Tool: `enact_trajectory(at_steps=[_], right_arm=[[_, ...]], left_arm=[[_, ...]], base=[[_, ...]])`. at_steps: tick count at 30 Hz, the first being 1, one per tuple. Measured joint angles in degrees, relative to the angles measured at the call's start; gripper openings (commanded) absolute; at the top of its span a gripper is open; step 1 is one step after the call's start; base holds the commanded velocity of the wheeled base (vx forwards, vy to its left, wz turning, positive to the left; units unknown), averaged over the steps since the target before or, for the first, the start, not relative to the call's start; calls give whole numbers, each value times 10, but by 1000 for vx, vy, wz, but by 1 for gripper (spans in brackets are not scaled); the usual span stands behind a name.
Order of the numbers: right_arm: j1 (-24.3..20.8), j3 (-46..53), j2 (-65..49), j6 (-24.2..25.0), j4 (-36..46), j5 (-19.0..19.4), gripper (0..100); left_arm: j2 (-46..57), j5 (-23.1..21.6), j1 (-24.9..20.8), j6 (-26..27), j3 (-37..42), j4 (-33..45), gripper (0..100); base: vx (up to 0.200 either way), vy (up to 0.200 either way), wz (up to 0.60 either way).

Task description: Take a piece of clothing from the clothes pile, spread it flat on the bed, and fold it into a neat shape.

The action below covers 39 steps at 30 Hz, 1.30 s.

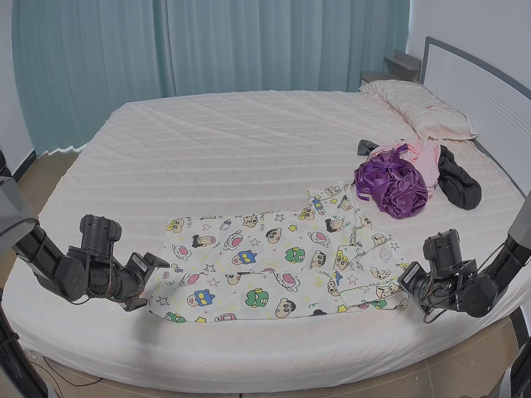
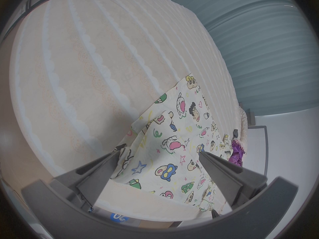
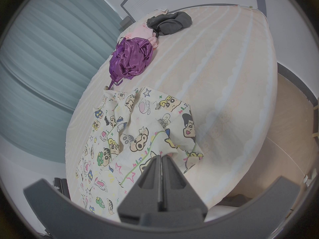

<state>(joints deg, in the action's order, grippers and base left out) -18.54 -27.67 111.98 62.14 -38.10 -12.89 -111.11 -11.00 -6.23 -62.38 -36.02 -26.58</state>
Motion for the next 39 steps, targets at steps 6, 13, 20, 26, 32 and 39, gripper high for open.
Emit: enact_trajectory(at_steps=[6,13,20,26,32,39], right_arm=[[-8,15,-31,-9,12,-4,0],[-13,26,-64,-26,49,-5,0],[-19,36,-78,-39,83,-5,0],[-22,35,-73,-40,81,-5,0],[-26,34,-59,-39,81,-4,100],[-41,29,-66,-40,79,0,100]], left_arm=[[0,0,0,0,0,0,100],[0,0,0,0,1,0,100],[0,0,0,0,0,0,100],[0,0,0,0,1,0,100],[0,0,0,0,1,0,100],[0,0,0,0,0,0,100]], base=[[0,0,0],[0,0,0],[0,0,0],[0,0,0],[0,0,0],[0,0,0]])
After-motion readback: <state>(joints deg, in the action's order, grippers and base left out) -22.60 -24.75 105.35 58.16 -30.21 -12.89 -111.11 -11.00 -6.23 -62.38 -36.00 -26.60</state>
